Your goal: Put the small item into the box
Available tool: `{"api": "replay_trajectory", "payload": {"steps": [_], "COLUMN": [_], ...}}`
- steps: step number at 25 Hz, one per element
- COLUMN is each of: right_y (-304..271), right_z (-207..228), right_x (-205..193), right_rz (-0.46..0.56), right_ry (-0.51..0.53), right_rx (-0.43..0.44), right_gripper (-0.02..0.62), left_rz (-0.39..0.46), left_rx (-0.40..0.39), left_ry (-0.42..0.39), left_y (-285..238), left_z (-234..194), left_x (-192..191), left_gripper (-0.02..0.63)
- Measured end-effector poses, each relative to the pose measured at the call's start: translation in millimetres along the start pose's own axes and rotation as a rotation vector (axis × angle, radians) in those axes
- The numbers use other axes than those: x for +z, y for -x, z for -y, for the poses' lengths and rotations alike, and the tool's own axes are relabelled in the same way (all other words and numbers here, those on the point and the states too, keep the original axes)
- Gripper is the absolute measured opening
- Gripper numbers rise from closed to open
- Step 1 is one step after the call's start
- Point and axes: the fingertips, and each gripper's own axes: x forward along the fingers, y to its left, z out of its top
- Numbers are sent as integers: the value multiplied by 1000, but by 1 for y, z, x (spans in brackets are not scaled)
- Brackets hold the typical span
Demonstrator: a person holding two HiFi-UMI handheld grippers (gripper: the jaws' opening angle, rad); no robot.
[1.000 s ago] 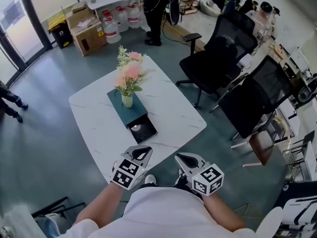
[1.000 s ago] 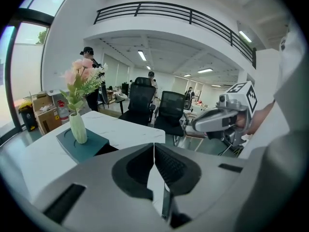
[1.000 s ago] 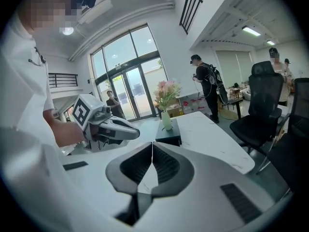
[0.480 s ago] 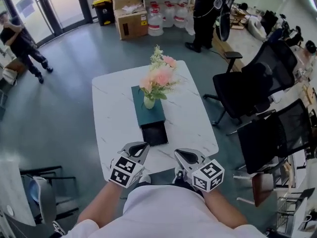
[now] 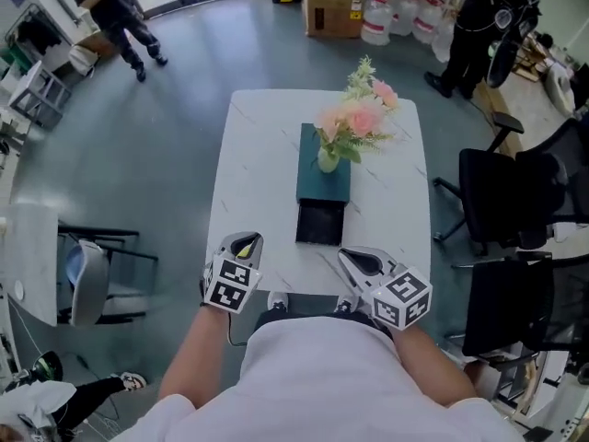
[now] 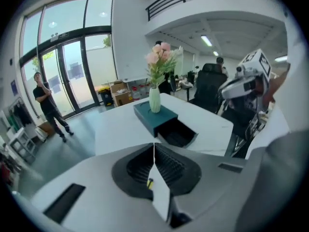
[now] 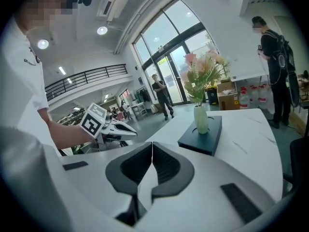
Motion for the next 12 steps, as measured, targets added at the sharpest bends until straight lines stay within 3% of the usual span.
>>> {"api": "replay_trajectory", "payload": {"steps": [3, 7, 12], "right_y": [-11, -23, -30], "right_z": [-4, -15, -23], "right_x": [-3, -2, -7], "right_rz": [-43, -73, -73], "right_ry": [12, 59, 51], "right_rx": [49, 78, 64], "right_gripper": [17, 17, 17], "left_rz": [-114, -243, -338], "left_rx": [79, 66, -32], "left_ry": [-101, -284, -262], "left_y": [2, -4, -30], "left_z": [-15, -16, -21], "left_x": [-43, -92, -129], "left_gripper": [17, 17, 18]}}
